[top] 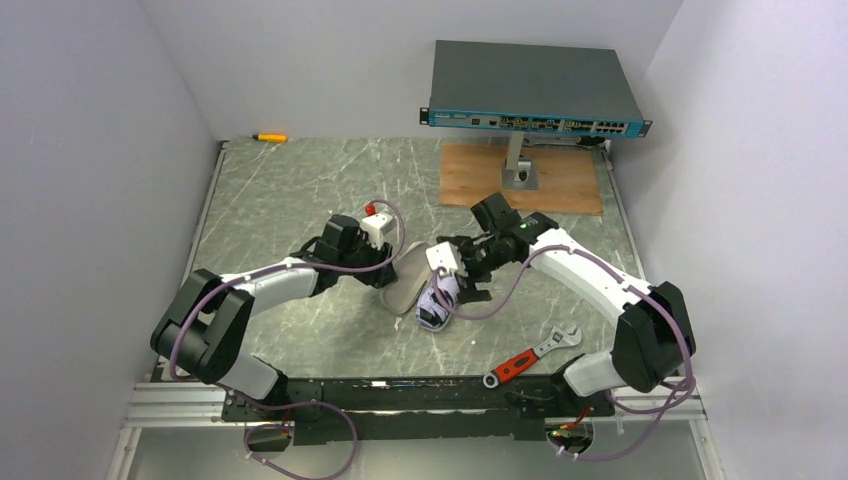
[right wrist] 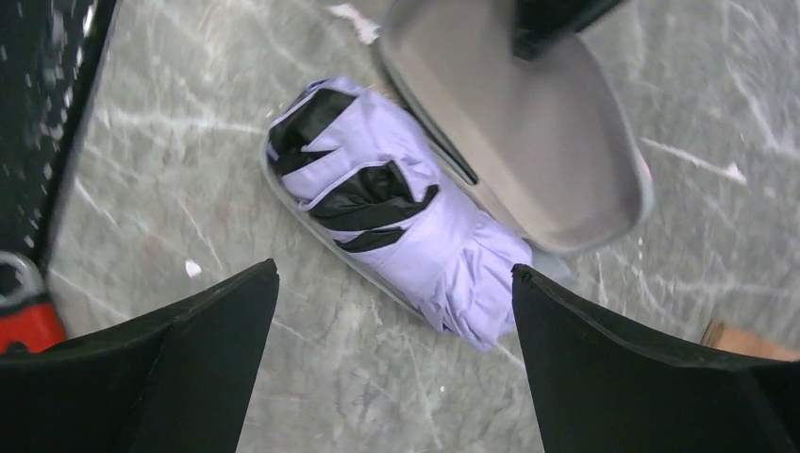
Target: Open the umbrella
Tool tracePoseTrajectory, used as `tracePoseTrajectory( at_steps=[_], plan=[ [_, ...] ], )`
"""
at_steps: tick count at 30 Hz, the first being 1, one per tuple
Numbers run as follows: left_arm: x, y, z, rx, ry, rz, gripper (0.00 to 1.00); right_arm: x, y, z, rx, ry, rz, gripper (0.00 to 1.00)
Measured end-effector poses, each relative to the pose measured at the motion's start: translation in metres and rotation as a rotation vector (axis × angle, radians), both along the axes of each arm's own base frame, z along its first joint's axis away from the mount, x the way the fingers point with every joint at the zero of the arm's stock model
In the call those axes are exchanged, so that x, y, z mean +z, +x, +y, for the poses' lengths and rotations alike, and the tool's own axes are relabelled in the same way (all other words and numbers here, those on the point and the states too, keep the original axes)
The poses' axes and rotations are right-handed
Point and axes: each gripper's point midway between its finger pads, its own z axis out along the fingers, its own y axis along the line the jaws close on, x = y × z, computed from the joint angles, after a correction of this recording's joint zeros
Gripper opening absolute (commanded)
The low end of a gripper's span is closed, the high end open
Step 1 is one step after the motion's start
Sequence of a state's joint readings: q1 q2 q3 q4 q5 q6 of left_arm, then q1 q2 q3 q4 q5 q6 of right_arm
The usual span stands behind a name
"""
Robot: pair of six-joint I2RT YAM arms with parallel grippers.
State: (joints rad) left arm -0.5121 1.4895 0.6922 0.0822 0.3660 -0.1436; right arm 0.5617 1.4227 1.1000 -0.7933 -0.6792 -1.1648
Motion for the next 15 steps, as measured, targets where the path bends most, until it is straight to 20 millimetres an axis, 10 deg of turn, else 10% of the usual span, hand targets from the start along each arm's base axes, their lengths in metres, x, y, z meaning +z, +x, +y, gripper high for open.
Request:
tracePoseTrajectory(
  at_steps=[15],
  plan=[
    [0.001, 0.007, -0.001, 0.001, -0.003, 0.016, 0.47, -0.084, -0.003, 0.011, 0.383, -0.153, -0.117, 0.81]
  ],
)
